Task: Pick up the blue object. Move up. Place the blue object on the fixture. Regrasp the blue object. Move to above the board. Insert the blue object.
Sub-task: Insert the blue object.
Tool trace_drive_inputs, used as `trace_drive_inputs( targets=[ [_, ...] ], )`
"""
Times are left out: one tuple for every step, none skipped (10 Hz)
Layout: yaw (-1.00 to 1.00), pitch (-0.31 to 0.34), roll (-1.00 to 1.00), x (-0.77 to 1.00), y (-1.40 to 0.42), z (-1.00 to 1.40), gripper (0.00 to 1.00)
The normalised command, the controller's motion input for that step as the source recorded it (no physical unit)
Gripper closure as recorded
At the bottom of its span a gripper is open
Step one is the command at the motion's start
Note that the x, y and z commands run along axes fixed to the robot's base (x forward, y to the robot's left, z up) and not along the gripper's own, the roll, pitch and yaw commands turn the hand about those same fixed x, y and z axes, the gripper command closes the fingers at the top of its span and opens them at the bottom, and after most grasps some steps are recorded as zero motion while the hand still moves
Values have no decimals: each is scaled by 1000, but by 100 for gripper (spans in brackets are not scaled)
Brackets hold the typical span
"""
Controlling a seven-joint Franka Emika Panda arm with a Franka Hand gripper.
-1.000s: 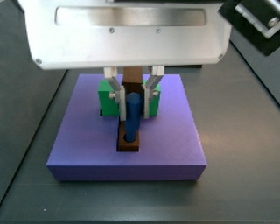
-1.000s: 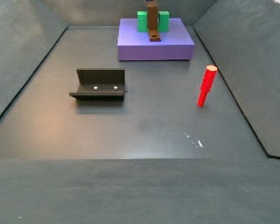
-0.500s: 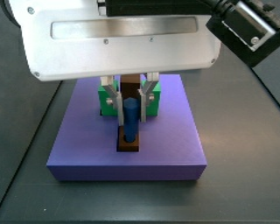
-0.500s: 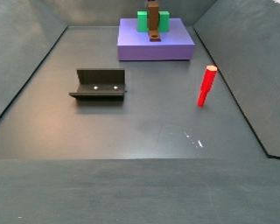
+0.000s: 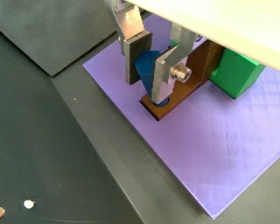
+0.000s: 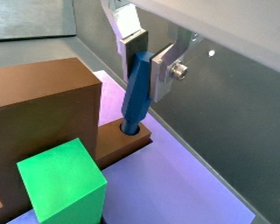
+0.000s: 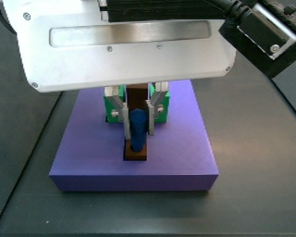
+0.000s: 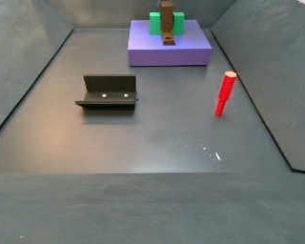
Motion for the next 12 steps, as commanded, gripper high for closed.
trace_drive_inputs(
  targets=[
    [-11, 113, 86, 717, 120, -386, 100],
    [-29, 174, 149, 651, 226, -63, 100],
    [0, 161, 206, 594, 263, 66, 100],
    [0, 147, 293, 523, 154, 37, 100],
    [0, 136, 296, 411, 0, 0, 100],
    [91, 89, 296, 263, -217, 40, 100],
    [51, 0, 79, 40, -160, 0, 100],
    [0, 0, 0, 0, 20, 0, 100],
    [43, 0, 109, 137, -37, 143, 100],
    [31, 9, 276, 300, -60, 106, 100],
    [23, 1, 280, 277, -83, 149, 100],
    [0, 0, 219, 186, -117, 246, 100]
  ],
)
